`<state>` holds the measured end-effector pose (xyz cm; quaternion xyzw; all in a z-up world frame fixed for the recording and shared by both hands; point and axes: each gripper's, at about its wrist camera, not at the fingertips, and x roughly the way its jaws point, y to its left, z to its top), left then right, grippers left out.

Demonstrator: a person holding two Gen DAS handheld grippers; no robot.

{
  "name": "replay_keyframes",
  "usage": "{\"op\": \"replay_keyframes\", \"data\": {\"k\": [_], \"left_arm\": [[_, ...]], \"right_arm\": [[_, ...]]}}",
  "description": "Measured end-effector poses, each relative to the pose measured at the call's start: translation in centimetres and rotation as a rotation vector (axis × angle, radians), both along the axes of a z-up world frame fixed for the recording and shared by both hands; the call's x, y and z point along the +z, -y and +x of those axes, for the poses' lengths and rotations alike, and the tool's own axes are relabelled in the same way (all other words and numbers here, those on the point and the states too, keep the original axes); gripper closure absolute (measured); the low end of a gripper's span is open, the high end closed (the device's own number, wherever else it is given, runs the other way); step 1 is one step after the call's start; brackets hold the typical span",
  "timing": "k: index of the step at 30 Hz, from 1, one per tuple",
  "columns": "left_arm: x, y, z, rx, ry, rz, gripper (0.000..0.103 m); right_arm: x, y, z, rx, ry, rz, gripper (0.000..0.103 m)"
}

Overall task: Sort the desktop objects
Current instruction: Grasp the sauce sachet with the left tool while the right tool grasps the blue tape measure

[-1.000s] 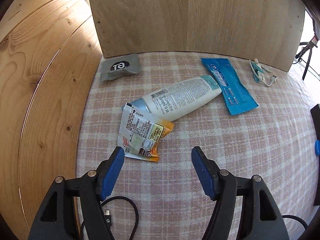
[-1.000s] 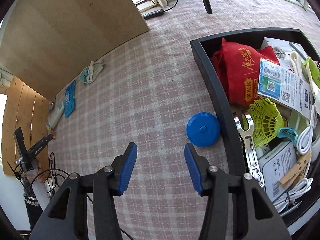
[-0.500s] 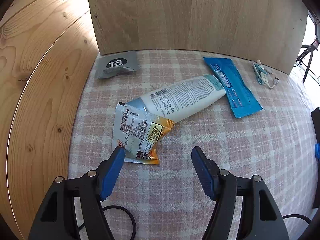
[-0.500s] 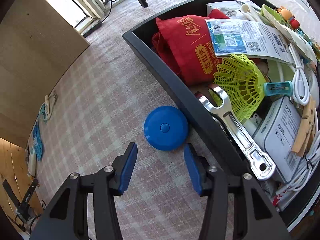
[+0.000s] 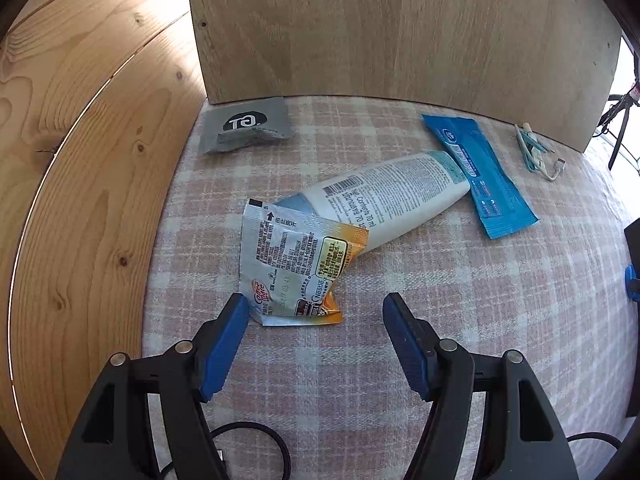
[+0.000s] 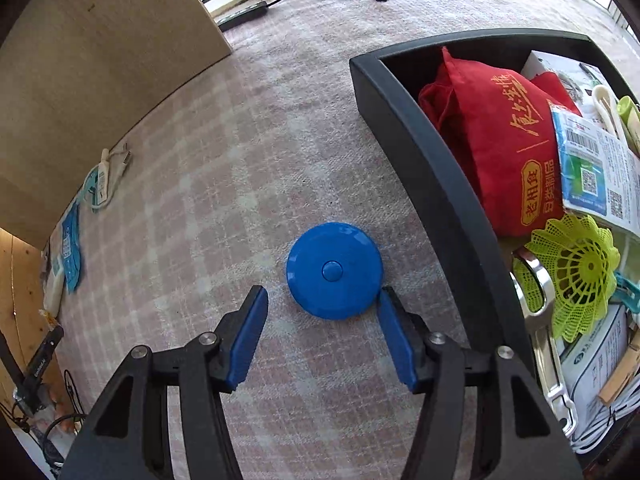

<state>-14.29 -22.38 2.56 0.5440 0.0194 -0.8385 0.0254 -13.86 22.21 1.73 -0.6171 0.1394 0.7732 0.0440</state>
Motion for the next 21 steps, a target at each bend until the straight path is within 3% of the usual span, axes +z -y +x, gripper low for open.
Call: {"op": "replay_keyframes", "data": {"k": [9, 13, 14, 21], "left_arm": [[-0.8, 1.2, -1.6, -0.014, 0.007, -0.036, 0.034], [-0.8, 1.7, -2.8, -0.002, -0.003, -0.003, 0.035], [-0.7, 1.9, -2.9, 0.004, -0.006, 0.007, 0.039], [-0.4, 2.7, -1.9, 0.009, -0.013, 0.006, 0.069]], "right_arm": [[0.0, 1.5, -2.5, 0.102, -0.002, 0.041, 0.046], [0.0, 2.0, -3.5, 0.136, -0.01, 0.063, 0.05], [0.1, 2.1, -3.7, 0.145, -0.016, 0.063, 0.054], [0.3, 2.8, -3.6, 0.214, -0.028, 0.038, 0.054]]}}
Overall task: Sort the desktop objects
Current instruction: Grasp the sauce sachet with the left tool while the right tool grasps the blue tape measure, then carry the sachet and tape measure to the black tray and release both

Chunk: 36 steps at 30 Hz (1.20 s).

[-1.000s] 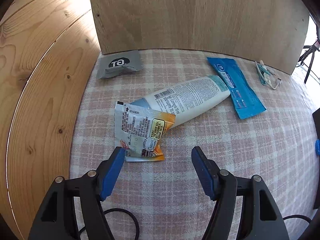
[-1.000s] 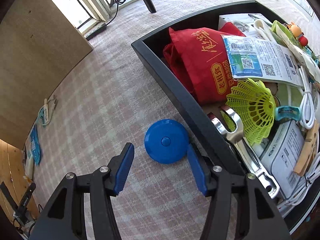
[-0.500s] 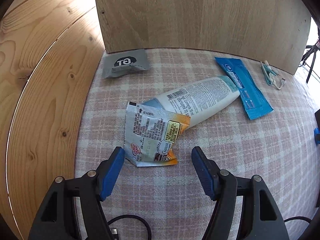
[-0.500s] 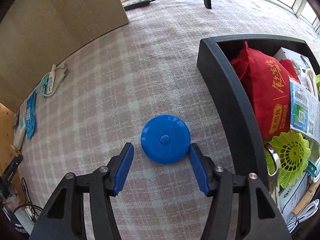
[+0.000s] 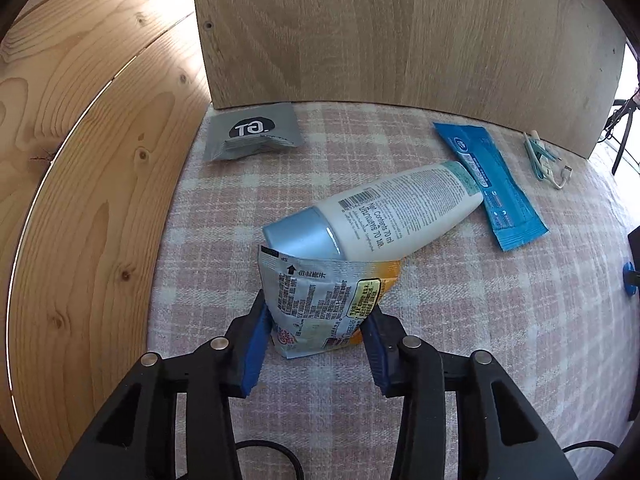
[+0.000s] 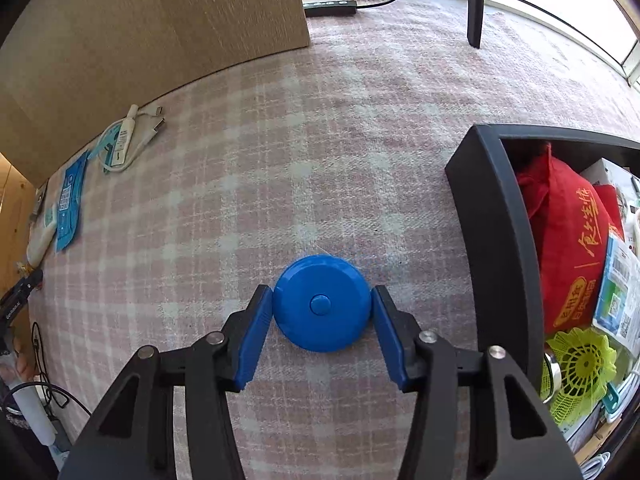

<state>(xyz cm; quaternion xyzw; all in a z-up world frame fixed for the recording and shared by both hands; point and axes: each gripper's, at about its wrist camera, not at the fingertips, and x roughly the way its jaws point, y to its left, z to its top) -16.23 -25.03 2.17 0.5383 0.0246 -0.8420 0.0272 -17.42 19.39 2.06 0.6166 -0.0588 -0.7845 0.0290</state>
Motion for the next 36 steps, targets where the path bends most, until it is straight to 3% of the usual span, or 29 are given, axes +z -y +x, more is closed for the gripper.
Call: {"op": "replay_keyframes", "data": {"k": [9, 18, 20, 26, 31, 36], "left_arm": [[1.2, -0.9, 4.0, 0.029, -0.007, 0.031, 0.072], [7.2, -8.8, 5.3, -0.085, -0.079, 0.054, 0.071], [8.5, -11.8, 5.3, -0.139, -0.089, 0.072, 0.071], [11.0, -23.6, 6.6, -0.363, -0.095, 0.153, 0.071], [11.3, -35.0, 8.8, -0.581, -0.056, 0.238, 0.071], [11.4, -45.1, 11.8, -0.777, -0.028, 0.261, 0.071]], "right_arm": [[1.0, -0.9, 1.3, -0.015, -0.008, -0.063, 0.054], [5.7, -2.7, 3.8, -0.029, -0.11, -0.086, 0.054], [7.0, -3.5, 6.7, -0.04, -0.134, -0.089, 0.054], [8.9, -10.3, 9.2, -0.137, -0.19, -0.089, 0.054], [10.4, -17.0, 13.5, -0.245, -0.207, -0.049, 0.054], [10.4, -23.2, 18.3, -0.362, -0.192, -0.019, 0.054]]}}
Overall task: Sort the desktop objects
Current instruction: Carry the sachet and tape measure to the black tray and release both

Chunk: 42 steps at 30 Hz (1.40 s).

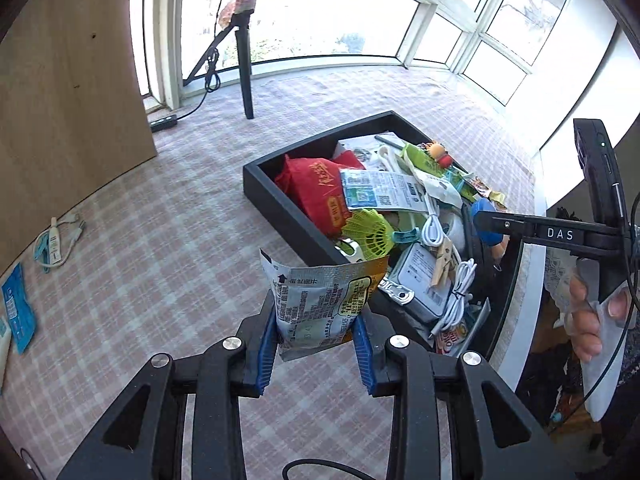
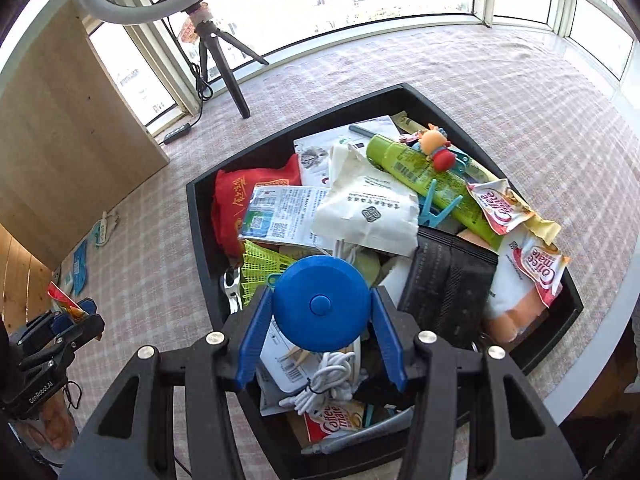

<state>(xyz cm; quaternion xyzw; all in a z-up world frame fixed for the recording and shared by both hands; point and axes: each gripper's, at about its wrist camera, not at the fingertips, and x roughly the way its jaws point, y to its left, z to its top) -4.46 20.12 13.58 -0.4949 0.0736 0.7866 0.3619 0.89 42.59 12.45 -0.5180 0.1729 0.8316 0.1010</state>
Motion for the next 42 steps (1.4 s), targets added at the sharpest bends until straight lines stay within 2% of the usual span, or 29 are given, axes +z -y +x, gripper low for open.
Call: {"op": "replay_keyframes", "data": {"k": [4, 7, 11, 16, 17, 19, 20, 23, 32, 37, 42], "left_arm": [[0.3, -5.8, 1.2, -0.088, -0.007, -0.012, 0.071], [0.5, -8.7, 1.5, -0.128, -0.017, -0.023, 0.071], [0.6, -11.1, 1.4, -0.155, -0.028, -0.042, 0.071], [1.2, -12.8, 1.0, -0.166, -0.042, -0.048, 0.071], [1.4, -13.1, 0.9, -0.172, -0.039, -0.037, 0.068], [1.6, -13.7, 0.8, -0.171, -0.051, -0.036, 0.054], [1.6, -13.9, 0.6, -0.16, -0.059, -0.045, 0.039], [1.4, -14.0, 0.2, -0.141, -0.062, -0.046, 0.037], [1.1, -11.2, -0.8, -0.084, -0.042, -0.038, 0.039], [1.0, -8.5, -1.4, -0.032, -0.039, -0.04, 0.039], [0.8, -4.5, -2.7, 0.064, -0.024, -0.037, 0.039]], "right_arm": [[-0.9, -3.9, 2.9, -0.083, 0.027, -0.003, 0.054], [-1.2, -5.7, 4.6, -0.126, 0.038, -0.015, 0.054], [-1.3, -5.2, 6.0, -0.11, 0.04, -0.013, 0.054], [-1.8, -3.1, 5.8, -0.055, 0.053, -0.023, 0.054], [-1.8, -2.7, 5.7, -0.046, 0.054, -0.021, 0.054], [-1.6, -2.0, 5.4, -0.023, 0.045, -0.021, 0.054], [-1.5, -1.7, 5.3, -0.018, 0.047, -0.017, 0.052], [-0.8, -1.6, 5.2, -0.028, 0.031, -0.016, 0.046], [-0.2, -2.1, 4.9, -0.051, 0.011, -0.022, 0.046], [-0.1, -0.9, 3.9, -0.01, 0.007, -0.021, 0.046], [0.0, 1.1, 2.1, 0.055, 0.004, -0.017, 0.046]]}}
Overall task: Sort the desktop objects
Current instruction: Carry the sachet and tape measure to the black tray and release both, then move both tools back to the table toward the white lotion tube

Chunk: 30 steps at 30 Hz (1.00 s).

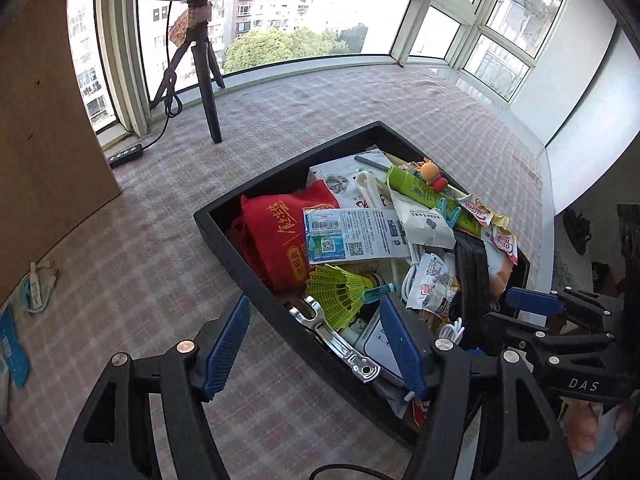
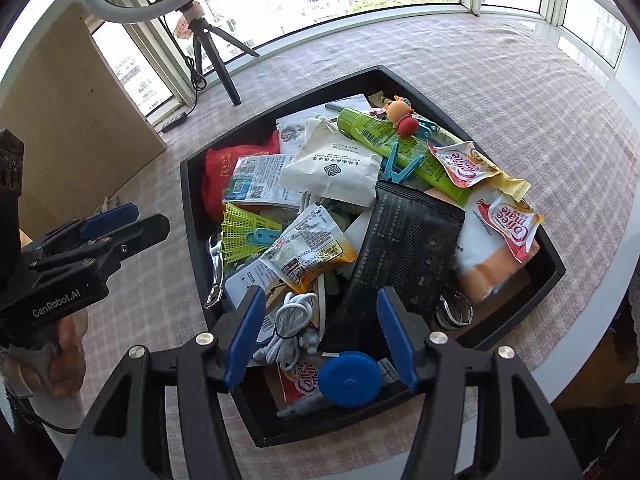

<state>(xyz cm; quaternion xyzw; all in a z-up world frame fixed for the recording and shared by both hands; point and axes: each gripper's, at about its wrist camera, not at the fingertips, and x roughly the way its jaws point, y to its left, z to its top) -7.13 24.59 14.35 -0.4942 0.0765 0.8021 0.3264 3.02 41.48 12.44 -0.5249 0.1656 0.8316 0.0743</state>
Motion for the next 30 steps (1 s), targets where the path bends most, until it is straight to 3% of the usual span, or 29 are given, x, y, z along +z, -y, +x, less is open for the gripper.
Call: {"op": "replay_keyframes", "data": {"k": [13, 19, 26, 30], "left_arm": [[-1.3, 16.4, -3.0, 0.361, -0.011, -0.04, 0.039], [-2.4, 25.9, -4.1, 0.464, -0.062, -0.176, 0.039], [-4.9, 37.1, -6.2, 0.525, -0.023, -0.296, 0.036], [-6.6, 41.2, -6.7, 0.551, 0.0, -0.328, 0.036]], "right_arm": [[1.2, 10.8, -7.4, 0.321, -0.033, -0.019, 0.046], [1.2, 18.6, -11.4, 0.47, -0.029, -0.02, 0.046], [0.3, 29.1, -16.6, 0.628, 0.01, -0.047, 0.046], [-0.6, 35.2, -19.7, 0.685, 0.031, -0.075, 0.046]]}}
